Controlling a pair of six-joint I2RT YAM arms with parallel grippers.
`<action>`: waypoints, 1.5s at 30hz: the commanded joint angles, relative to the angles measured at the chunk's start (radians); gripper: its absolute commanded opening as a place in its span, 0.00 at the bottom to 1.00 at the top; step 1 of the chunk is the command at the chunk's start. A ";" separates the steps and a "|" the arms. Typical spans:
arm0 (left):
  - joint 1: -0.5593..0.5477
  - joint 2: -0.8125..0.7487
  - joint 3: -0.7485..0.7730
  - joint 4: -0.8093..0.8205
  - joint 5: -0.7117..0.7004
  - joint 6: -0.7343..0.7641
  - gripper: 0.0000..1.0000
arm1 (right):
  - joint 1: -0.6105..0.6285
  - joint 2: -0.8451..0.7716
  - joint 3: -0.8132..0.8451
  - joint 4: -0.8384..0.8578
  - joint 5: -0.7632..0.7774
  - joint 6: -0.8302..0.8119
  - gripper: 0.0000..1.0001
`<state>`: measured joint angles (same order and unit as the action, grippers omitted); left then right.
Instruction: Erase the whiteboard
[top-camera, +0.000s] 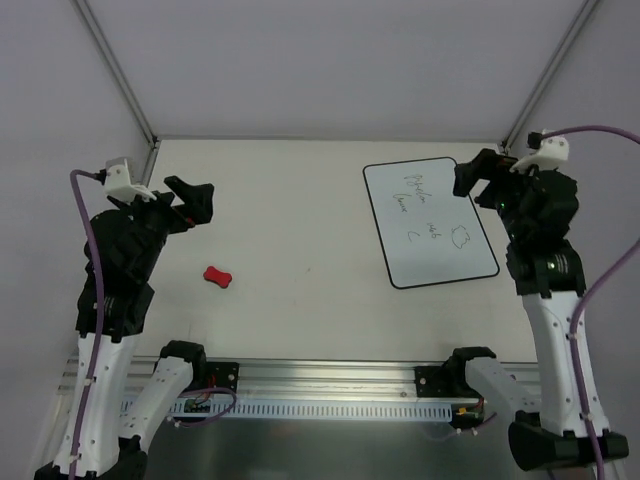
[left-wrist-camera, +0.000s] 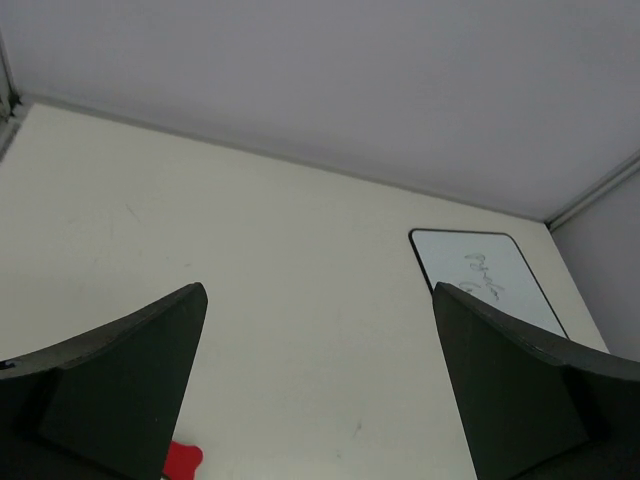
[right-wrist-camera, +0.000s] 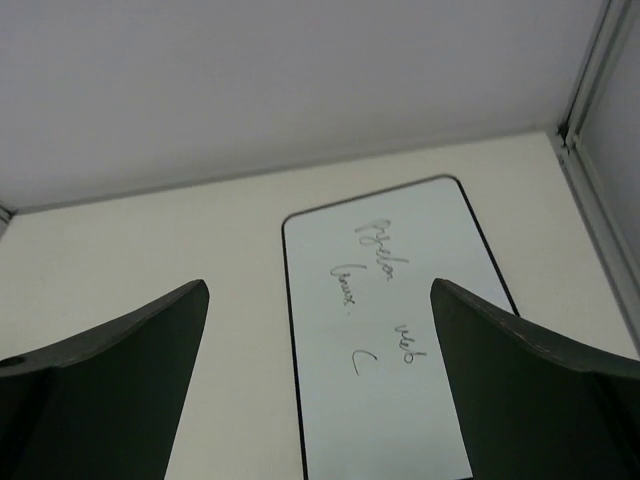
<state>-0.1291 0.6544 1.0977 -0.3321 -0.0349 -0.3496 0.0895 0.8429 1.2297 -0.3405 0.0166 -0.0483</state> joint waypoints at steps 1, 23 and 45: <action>0.006 0.037 -0.065 -0.007 0.107 -0.101 0.99 | -0.003 0.117 -0.029 0.009 0.080 0.067 0.99; 0.006 0.093 -0.239 -0.047 0.233 -0.152 0.99 | -0.329 1.152 0.322 -0.089 -0.204 0.018 0.99; 0.006 0.067 -0.249 -0.050 0.225 -0.172 0.99 | -0.372 1.374 0.479 -0.086 -0.316 0.094 0.99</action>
<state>-0.1291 0.7307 0.8524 -0.4011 0.1753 -0.4988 -0.2745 2.1769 1.6749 -0.4129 -0.2413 0.0082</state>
